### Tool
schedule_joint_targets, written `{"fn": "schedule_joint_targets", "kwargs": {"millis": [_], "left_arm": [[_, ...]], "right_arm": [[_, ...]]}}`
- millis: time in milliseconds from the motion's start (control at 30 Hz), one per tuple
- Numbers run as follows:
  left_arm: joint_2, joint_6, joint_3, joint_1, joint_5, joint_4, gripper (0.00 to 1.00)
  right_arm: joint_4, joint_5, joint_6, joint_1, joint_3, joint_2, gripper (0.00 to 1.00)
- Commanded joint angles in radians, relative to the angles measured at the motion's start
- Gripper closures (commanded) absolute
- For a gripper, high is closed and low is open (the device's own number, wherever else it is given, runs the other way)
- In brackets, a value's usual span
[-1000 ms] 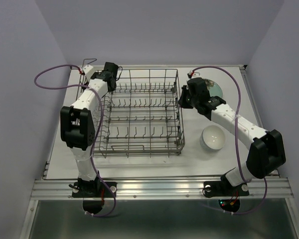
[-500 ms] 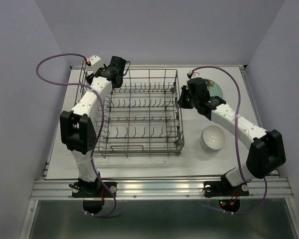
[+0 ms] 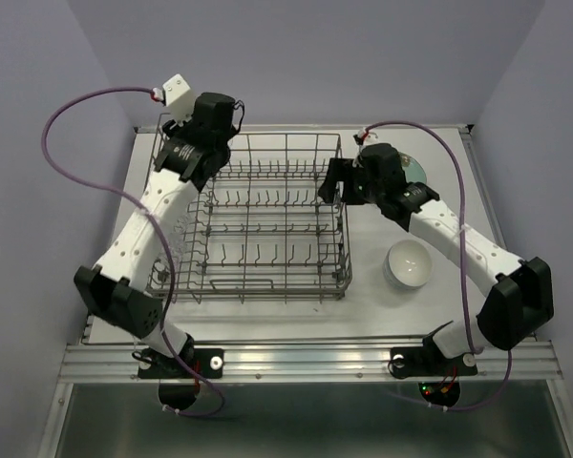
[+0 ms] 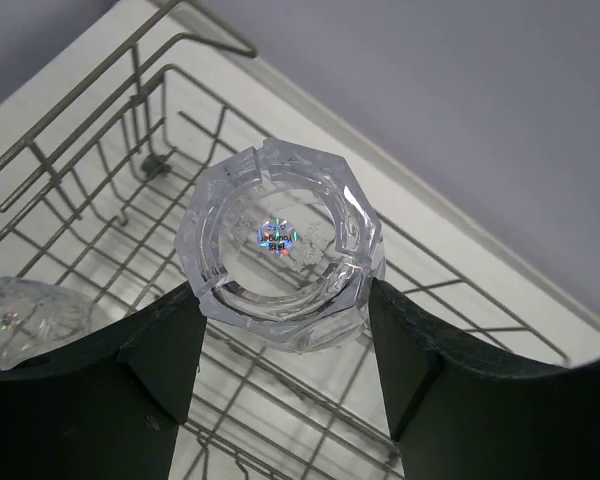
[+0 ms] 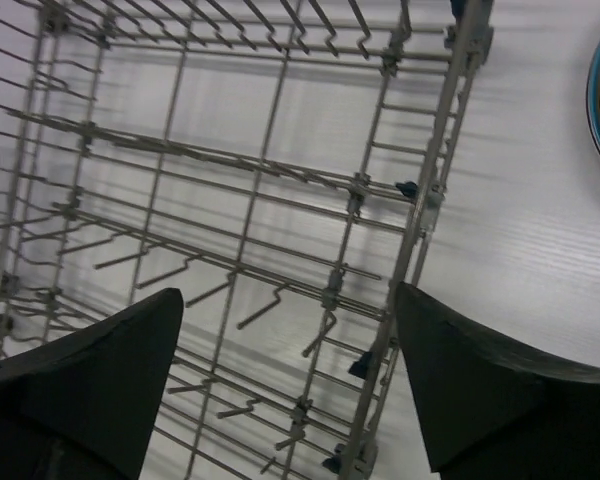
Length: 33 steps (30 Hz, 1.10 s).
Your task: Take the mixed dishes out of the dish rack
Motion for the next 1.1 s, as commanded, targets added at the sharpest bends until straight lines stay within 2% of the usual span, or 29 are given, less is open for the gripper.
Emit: {"fn": "schedule_joint_targets", "kwargs": {"millis": [0, 133, 233, 333, 400, 433, 533, 700, 833, 1067], "left_arm": [[-0.244, 0.068, -0.125, -0.026, 0.137, 0.282, 1.0], [-0.349, 0.041, -0.213, -0.034, 0.324, 0.384, 1.0], [-0.424, 0.005, -0.286, -0.037, 0.465, 0.477, 1.0], [-0.476, -0.048, -0.315, -0.049, 0.545, 0.523, 1.0], [-0.513, -0.079, -0.349, -0.061, 0.564, 0.54, 1.0], [-0.524, -0.088, -0.36, -0.069, 0.582, 0.553, 1.0], [-0.556, -0.134, -0.392, -0.1, 0.588, 0.583, 1.0], [-0.562, -0.177, -0.409, -0.153, 0.585, 0.608, 1.0], [-0.579, -0.197, -0.435, -0.167, 0.596, 0.626, 1.0], [-0.605, -0.234, -0.487, -0.187, 0.579, 0.665, 1.0]], "right_arm": [[0.051, -0.037, -0.03, 0.014, 0.122, -0.103, 0.02], [0.121, -0.12, -0.041, 0.014, 0.13, -0.184, 0.0], [0.226, -0.322, -0.006, 0.014, 0.067, -0.248, 0.0], [0.486, -0.593, 0.074, 0.014, 0.007, -0.27, 0.0], [0.606, -0.655, 0.143, 0.014, -0.036, -0.27, 0.0], [0.71, -0.665, 0.166, 0.014, -0.048, -0.269, 0.0], [0.823, -0.677, 0.213, 0.014, -0.045, -0.246, 0.0], [0.881, -0.711, 0.261, 0.034, 0.024, -0.151, 0.02], [0.881, -0.68, 0.234, 0.045, 0.059, -0.12, 0.03], [0.906, -0.636, 0.232, 0.074, 0.128, -0.062, 0.12]]}}
